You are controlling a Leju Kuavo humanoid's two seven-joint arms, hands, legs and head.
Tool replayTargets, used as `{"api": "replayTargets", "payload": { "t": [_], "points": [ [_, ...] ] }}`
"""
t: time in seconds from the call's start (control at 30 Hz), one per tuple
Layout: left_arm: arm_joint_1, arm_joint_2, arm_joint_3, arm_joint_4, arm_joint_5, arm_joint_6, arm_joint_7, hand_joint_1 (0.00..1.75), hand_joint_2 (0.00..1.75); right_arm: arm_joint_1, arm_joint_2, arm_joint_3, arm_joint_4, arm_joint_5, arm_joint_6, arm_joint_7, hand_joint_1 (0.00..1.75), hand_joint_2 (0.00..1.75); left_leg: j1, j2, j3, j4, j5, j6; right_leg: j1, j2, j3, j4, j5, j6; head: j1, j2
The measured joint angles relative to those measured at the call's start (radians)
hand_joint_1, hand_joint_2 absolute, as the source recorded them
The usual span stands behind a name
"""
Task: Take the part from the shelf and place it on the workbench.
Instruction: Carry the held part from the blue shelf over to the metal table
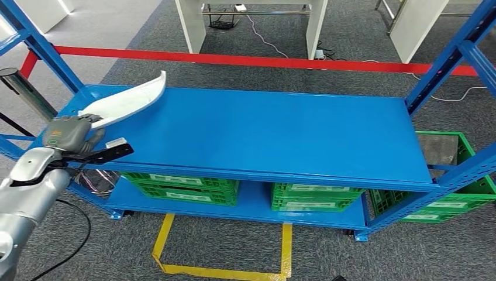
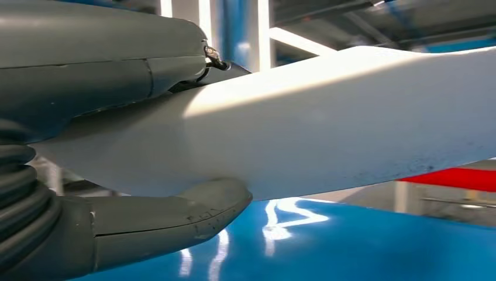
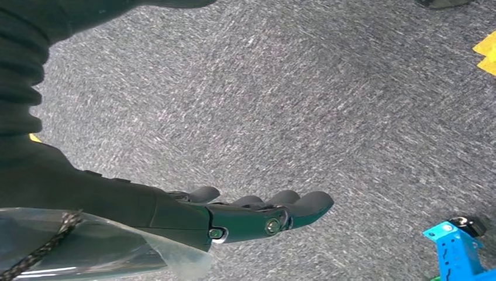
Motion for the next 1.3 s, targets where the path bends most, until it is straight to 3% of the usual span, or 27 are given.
{"api": "replayTargets", "payload": {
  "t": [0.4, 0.8, 1.3],
  "points": [
    [0.027, -0.072, -0.106, -0.16, -0.016, 0.001, -0.013, 1.75, 1.75, -0.003, 0.005, -0.001, 0.0, 0.0, 0.0, 0.001, 0.0, 1.75, 0.0, 0.0, 0.0, 0.0, 0.0, 0.001, 0.0, 0.0, 0.0, 0.0, 0.0, 0.0, 0.0, 0.0],
    [0.091, -0.16, -0.309, -0.333, -0.087, 0.033, -0.001, 1.75, 1.75, -0.001, 0.01, -0.014, 0.0, -0.002, -0.001, 0.003, 0.0, 1.75, -0.002, 0.0, 0.0, 0.0, -0.001, 0.002, -0.002, 0.0, 0.0, 0.0, 0.0, 0.001, 0.0, 0.0],
    [0.165, -0.195, -0.493, -0.477, -0.175, 0.078, 0.025, 1.75, 1.75, 0.012, 0.013, -0.036, 0.0, -0.018, -0.004, 0.003, 0.0, 1.75, -0.002, 0.0, 0.0, 0.0, -0.002, 0.002, -0.002, 0.0, 0.0, 0.0, -0.001, 0.001, 0.0, 0.0]
  ]
}}
